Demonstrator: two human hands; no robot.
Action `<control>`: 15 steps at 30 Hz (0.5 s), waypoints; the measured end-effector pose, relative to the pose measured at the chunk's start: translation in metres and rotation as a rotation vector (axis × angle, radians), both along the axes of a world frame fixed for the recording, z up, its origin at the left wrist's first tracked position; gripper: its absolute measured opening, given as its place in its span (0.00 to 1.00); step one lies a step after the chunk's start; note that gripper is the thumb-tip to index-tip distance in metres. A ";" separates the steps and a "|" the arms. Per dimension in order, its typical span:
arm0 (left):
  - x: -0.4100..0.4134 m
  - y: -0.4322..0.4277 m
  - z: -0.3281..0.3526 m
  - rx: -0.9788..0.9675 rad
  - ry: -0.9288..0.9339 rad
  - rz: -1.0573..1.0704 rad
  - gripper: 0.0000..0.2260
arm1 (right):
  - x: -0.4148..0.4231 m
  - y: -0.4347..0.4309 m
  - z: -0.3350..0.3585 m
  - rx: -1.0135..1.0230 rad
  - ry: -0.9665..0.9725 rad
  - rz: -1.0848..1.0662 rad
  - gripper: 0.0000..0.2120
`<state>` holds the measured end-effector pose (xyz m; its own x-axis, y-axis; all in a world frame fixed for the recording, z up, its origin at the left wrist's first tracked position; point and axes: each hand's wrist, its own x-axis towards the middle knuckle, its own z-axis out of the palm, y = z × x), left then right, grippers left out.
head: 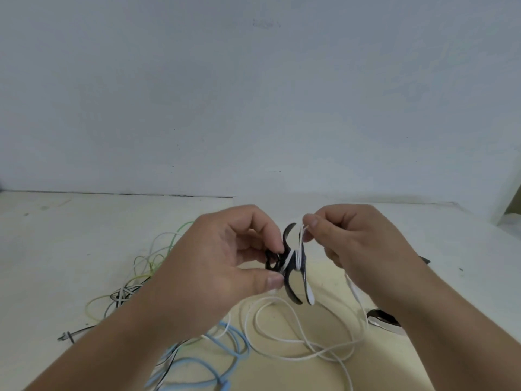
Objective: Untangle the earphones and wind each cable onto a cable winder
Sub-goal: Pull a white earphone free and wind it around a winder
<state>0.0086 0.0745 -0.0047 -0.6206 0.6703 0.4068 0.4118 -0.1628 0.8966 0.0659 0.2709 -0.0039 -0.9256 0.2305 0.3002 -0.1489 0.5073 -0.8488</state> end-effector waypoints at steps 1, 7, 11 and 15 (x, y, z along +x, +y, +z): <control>-0.001 0.000 0.000 0.030 -0.025 -0.018 0.17 | 0.000 -0.001 -0.001 0.014 -0.053 0.020 0.15; -0.002 0.000 -0.001 0.098 -0.059 -0.037 0.17 | -0.001 -0.008 -0.004 0.075 -0.244 0.135 0.21; -0.003 0.002 -0.001 0.163 -0.069 0.132 0.15 | 0.001 -0.010 -0.006 0.041 -0.343 0.291 0.20; -0.007 0.003 -0.006 0.133 -0.057 0.328 0.15 | 0.002 -0.010 -0.008 0.034 -0.368 0.444 0.16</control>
